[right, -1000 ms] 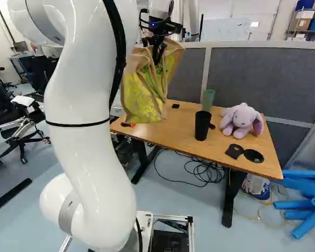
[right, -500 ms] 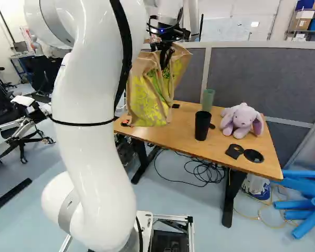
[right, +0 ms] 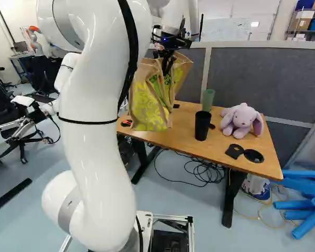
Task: Pick up the bag on the ground and place it on the table
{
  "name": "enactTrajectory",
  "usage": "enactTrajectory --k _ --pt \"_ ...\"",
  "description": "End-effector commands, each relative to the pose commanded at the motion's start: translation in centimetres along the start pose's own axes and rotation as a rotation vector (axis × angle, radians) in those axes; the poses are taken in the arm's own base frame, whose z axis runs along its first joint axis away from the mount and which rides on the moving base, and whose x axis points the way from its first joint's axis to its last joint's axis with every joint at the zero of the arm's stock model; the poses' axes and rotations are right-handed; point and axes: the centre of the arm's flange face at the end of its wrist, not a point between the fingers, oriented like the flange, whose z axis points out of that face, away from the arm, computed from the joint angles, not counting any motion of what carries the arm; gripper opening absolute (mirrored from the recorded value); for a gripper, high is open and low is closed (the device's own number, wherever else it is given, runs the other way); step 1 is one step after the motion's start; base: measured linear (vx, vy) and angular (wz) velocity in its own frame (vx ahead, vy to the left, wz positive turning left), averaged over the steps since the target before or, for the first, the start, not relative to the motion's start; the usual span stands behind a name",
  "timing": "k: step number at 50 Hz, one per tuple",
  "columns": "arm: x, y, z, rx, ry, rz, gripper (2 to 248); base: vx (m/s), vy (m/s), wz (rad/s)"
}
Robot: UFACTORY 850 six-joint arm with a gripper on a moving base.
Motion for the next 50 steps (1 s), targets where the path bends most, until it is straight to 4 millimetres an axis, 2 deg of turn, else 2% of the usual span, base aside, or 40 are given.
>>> enactTrajectory --k 11,38,50 --pt "0.01 0.01 0.03 0.000 -0.001 0.024 22 0.000 0.000 0.000" --pt "0.01 0.01 0.03 0.000 0.000 0.288 22 0.000 0.000 0.000" --pt "0.01 0.01 0.03 0.000 0.000 0.313 22 0.000 0.000 0.000"
